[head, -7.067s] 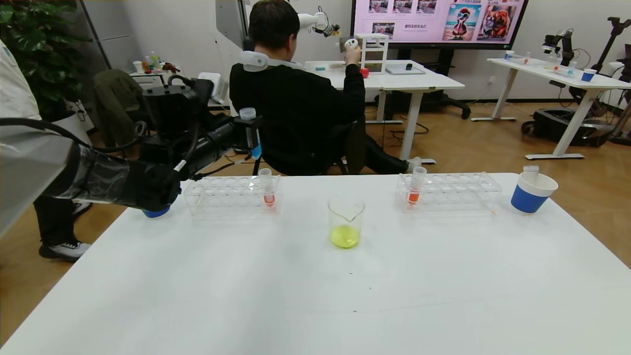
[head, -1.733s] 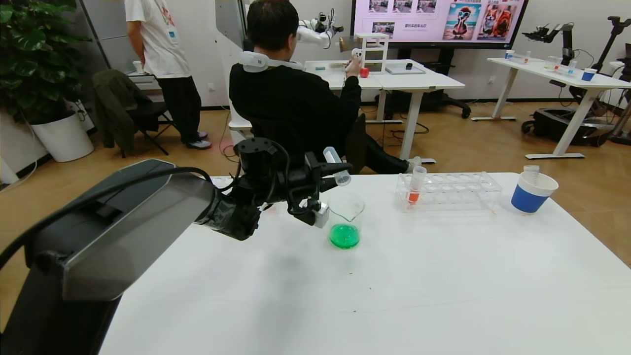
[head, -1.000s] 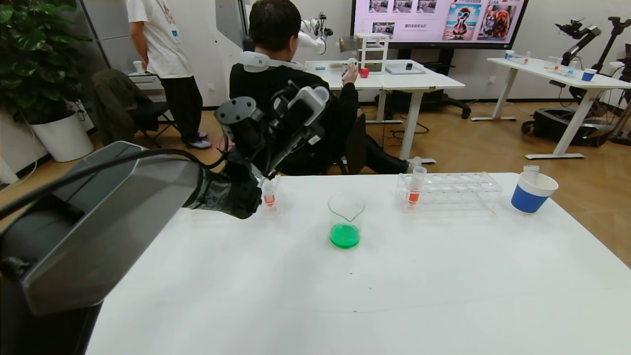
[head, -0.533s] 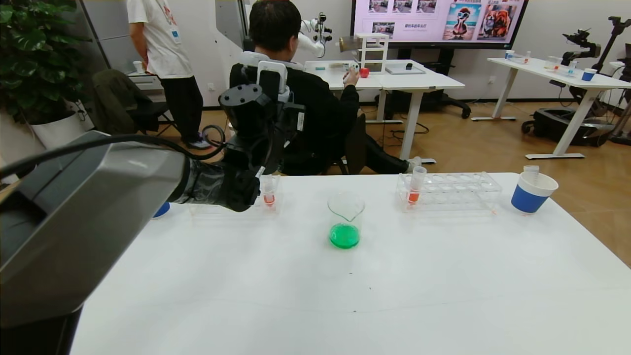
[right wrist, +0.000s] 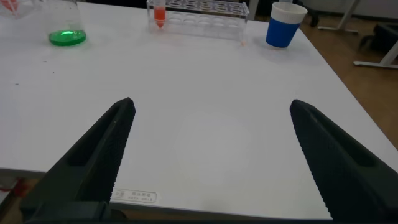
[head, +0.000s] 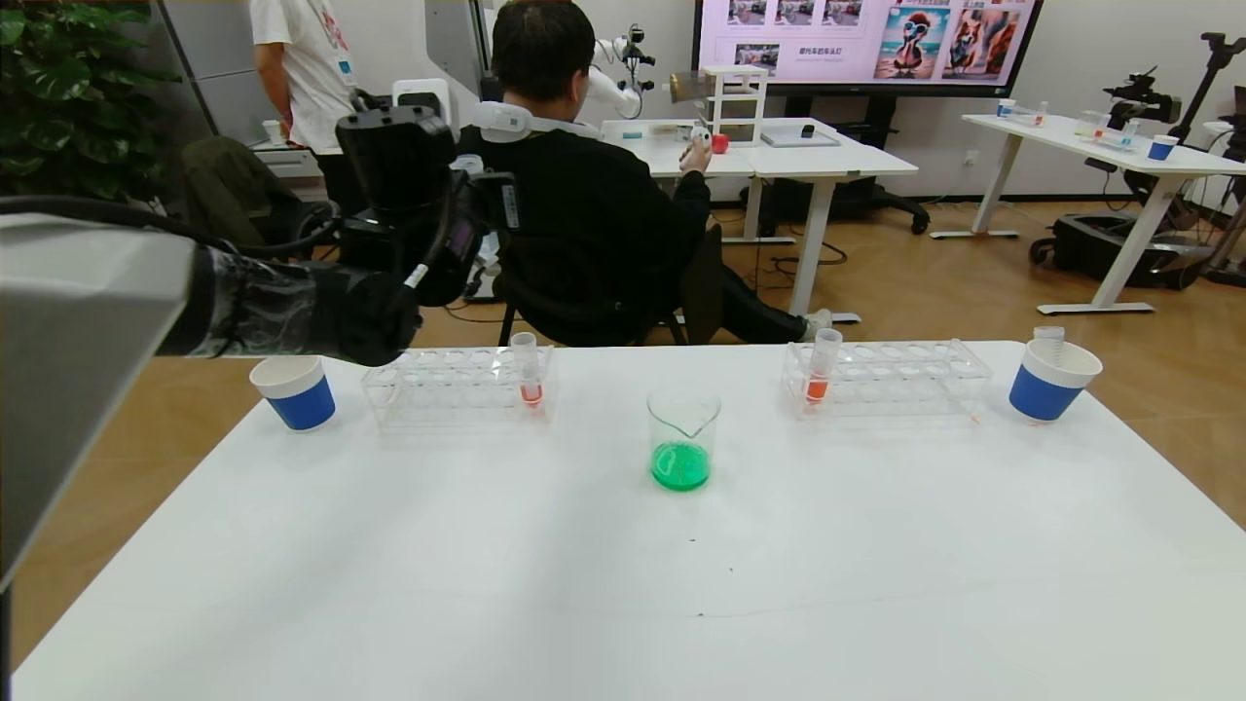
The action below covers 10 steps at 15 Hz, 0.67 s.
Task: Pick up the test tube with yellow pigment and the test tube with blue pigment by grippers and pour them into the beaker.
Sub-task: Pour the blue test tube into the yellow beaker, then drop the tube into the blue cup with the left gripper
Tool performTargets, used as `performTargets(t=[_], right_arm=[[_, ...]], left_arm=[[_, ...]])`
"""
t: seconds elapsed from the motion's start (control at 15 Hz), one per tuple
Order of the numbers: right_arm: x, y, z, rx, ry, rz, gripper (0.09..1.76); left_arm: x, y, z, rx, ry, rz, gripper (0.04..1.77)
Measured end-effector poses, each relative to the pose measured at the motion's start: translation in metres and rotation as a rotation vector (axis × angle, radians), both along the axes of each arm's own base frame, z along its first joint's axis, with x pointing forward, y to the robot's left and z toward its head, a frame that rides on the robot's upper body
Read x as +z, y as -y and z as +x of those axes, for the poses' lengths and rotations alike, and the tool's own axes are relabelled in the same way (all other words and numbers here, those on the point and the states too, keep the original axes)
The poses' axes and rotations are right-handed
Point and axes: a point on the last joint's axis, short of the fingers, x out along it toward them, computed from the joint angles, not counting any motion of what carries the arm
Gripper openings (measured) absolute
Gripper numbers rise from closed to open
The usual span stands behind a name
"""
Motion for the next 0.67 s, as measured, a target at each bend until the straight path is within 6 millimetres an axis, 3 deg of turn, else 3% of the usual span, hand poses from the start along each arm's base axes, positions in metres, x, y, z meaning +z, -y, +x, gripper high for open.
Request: performTargets(t=[0.27,0.47,0.67], right_arm=[[0.0,0.0,0.0,0.0,0.0,0.0,1.74],[0.0,0.0,0.0,0.0,0.0,0.0,1.74],[0.0,0.0,0.0,0.0,0.0,0.0,1.74]], left_arm=[[-0.009,-0.086,-0.005,0.051,-0.049,0.006,0.52],[-0.02,-0.152,-0.022,0.08,-0.062,0.006,0.52],[-0.036,-0.191,-0.036,0.138,-0.058,0.01,0.52]])
